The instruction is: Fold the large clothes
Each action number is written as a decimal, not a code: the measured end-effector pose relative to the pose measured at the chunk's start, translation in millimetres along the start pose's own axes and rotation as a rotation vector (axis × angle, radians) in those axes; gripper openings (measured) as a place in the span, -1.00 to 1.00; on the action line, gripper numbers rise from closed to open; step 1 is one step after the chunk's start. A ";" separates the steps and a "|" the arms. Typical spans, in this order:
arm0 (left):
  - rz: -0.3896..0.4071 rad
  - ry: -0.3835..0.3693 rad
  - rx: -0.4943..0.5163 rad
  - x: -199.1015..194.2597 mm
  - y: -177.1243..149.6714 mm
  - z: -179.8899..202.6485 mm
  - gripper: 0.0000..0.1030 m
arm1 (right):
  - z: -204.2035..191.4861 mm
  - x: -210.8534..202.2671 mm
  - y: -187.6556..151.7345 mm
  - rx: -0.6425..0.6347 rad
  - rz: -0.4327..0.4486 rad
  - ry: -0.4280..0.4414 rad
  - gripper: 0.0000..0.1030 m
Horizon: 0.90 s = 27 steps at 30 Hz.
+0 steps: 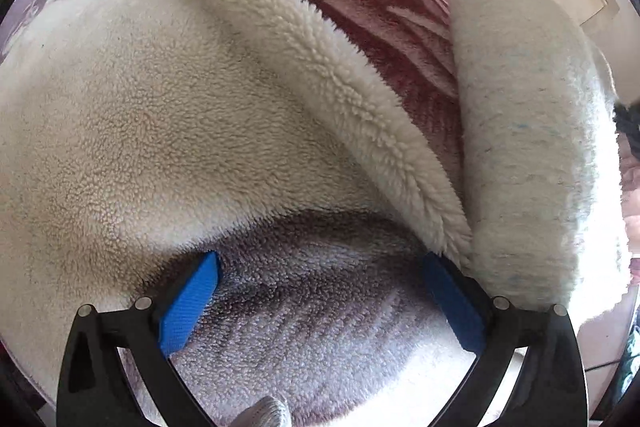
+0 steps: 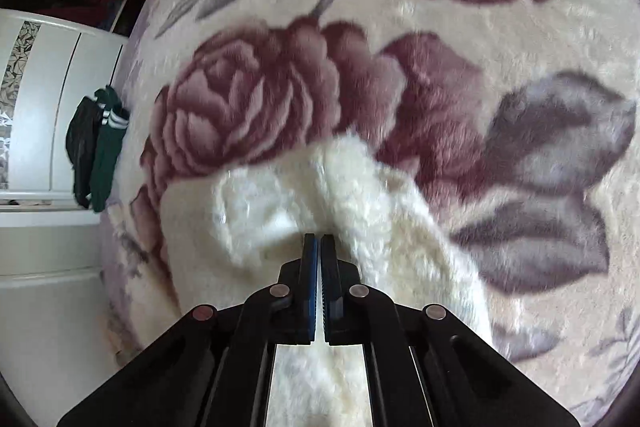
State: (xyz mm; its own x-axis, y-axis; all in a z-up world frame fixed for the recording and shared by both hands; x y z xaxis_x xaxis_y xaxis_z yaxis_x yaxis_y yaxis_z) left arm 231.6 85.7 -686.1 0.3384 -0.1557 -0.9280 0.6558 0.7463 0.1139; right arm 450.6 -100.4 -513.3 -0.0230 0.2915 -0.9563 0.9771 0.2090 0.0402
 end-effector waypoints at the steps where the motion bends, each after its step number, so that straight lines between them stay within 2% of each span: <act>1: -0.003 -0.008 -0.012 -4.6 2.1 -1.2 1.00 | 1.2 -7.1 -7.0 0.001 -0.010 0.025 -0.92; 2: 0.000 -0.019 -0.024 -9.8 3.7 -2.8 1.00 | 4.0 -16.4 -13.9 0.002 0.002 0.048 -0.80; 3: 0.005 -0.035 -0.038 -16.6 5.9 -4.6 1.00 | 9.0 -21.2 -19.4 0.005 0.014 0.053 -0.14; 4: 0.016 -0.047 -0.048 -23.9 8.0 -6.0 1.00 | 14.4 -21.6 -25.0 0.008 0.025 0.062 0.60; 5: 0.035 -0.045 -0.052 -30.6 10.9 -6.0 1.00 | 20.5 -14.4 -28.8 0.013 0.022 0.059 0.77; 6: 0.058 -0.038 -0.049 -37.4 14.8 -6.5 1.00 | 26.4 -7.1 -35.1 0.025 0.010 0.058 0.78; 7: 0.075 -0.040 -0.042 -42.6 17.8 -4.3 1.00 | 30.3 2.3 -42.9 0.042 -0.018 0.094 0.78; 9: 0.109 -0.043 -0.019 -50.8 25.8 7.6 1.00 | 24.0 16.1 -55.7 0.090 -0.053 0.231 0.78; 11: 0.119 -0.033 0.021 -50.6 36.8 18.0 1.00 | 9.5 21.3 -58.5 0.082 -0.022 0.317 0.76; 14: 0.123 0.002 0.089 -37.9 47.5 53.8 1.00 | -7.6 24.9 -58.7 0.016 0.048 0.302 0.76; 15: 0.126 0.011 0.105 -36.4 49.9 60.2 1.00 | -11.4 31.0 -59.4 0.009 0.046 0.297 0.56; 16: 0.131 0.018 0.113 -37.5 52.6 61.5 1.00 | -13.4 38.3 -60.5 0.000 0.033 0.259 -0.01; 17: 0.133 0.023 0.120 -36.5 58.2 64.8 1.00 | -17.0 43.6 -60.5 -0.030 0.014 0.224 -0.22; 18: 0.133 0.020 0.127 -36.2 63.2 70.4 1.00 | -21.6 40.9 -59.8 -0.061 0.023 0.212 -0.54; 20: 0.142 0.005 0.127 -42.1 68.5 78.9 1.00 | -30.7 22.3 -57.3 -0.105 0.061 0.192 -0.60; 22: 0.143 -0.042 0.123 -49.3 76.2 90.5 1.00 | -36.8 -1.8 -55.5 -0.126 0.099 0.163 -0.63; 25: 0.151 -0.081 0.148 -54.1 83.8 120.9 1.00 | -26.9 -22.9 -54.1 -0.080 0.127 0.122 -0.64; 27: 0.141 -0.088 0.173 -50.0 83.4 137.5 1.00 | -8.1 -21.1 -51.1 -0.041 0.123 0.097 -0.64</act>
State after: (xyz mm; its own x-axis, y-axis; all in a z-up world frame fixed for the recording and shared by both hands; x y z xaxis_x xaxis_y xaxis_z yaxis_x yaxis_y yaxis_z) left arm 362.2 66.8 -581.4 0.4871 -0.1193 -0.8652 0.7015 0.6435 0.3062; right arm 399.4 -109.8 -492.8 0.0743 0.4054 -0.9111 0.9645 0.2030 0.1690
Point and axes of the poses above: each gripper's, at about its wrist camera, not at the fingertips, and x roughly the way its jaws point, z to its right, y to its top, the point moved 9 cm from there along x, roughly the way its jaws point, and after that the axes turned 10 degrees about -x, right-handed, at the moved point
